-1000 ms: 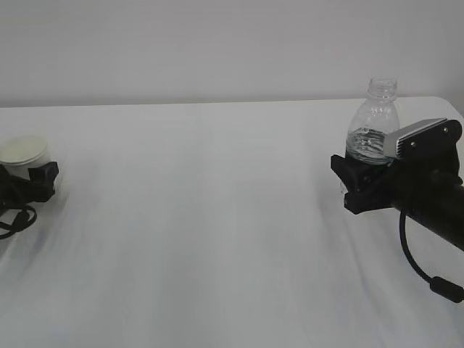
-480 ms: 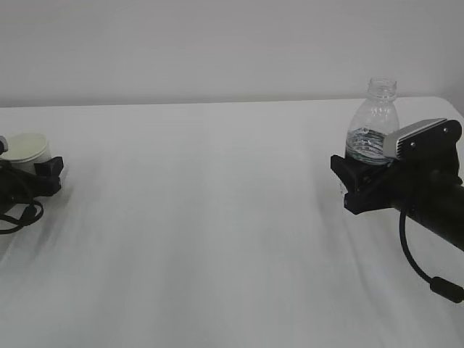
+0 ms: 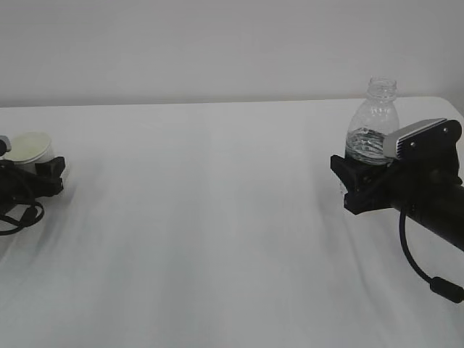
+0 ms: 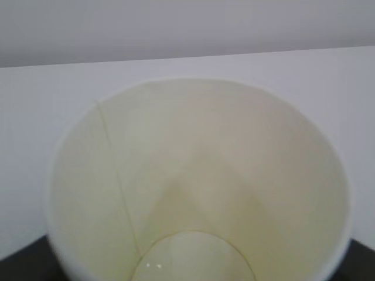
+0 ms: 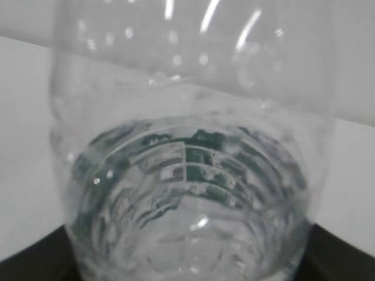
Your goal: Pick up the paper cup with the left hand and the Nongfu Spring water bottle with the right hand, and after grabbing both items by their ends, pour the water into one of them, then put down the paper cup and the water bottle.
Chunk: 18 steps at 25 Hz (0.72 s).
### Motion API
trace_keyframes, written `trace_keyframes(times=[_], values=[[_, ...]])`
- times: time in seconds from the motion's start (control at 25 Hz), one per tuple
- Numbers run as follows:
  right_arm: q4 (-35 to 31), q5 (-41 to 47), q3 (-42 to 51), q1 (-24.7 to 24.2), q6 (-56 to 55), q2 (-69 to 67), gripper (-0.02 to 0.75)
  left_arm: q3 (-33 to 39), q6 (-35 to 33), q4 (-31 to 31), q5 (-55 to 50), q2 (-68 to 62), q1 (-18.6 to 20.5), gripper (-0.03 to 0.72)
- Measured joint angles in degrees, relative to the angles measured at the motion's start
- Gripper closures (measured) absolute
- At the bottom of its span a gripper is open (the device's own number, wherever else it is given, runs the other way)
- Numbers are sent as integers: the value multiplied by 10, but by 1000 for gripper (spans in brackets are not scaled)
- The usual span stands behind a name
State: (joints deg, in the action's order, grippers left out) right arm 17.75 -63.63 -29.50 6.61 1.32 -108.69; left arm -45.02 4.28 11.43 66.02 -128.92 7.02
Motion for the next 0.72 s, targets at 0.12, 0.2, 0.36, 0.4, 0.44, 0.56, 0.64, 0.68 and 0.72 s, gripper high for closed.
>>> trace_keyframes(times=[0.12,0.2,0.36,0.4,0.44,0.56,0.64,0.68,0.72], values=[[0,0,0,0,-1,0,263,0,0,14,0,0,0,167],[0,0,0,0,-1,0,263,0,0,26,0,0,0,169],[0,0,0,0,-1,0,264,22,0,44,0,17,0,171],[0,0,0,0,-1,0,264,30,0,47,0,22,0,173],[0,0,0,0,-1,0,264,38,0,51,0,28,0,173],[0,0,0,0,-1,0,264,60,0,63,0,42,0,174],[0,0,0,0,-1,0,264,75,0,72,0,48,0,175],[0,0,0,0,-1,0,264,82,0,74,0,53,0,175],[0,0,0,0,-1,0,263,90,2,80,0,57,0,175]])
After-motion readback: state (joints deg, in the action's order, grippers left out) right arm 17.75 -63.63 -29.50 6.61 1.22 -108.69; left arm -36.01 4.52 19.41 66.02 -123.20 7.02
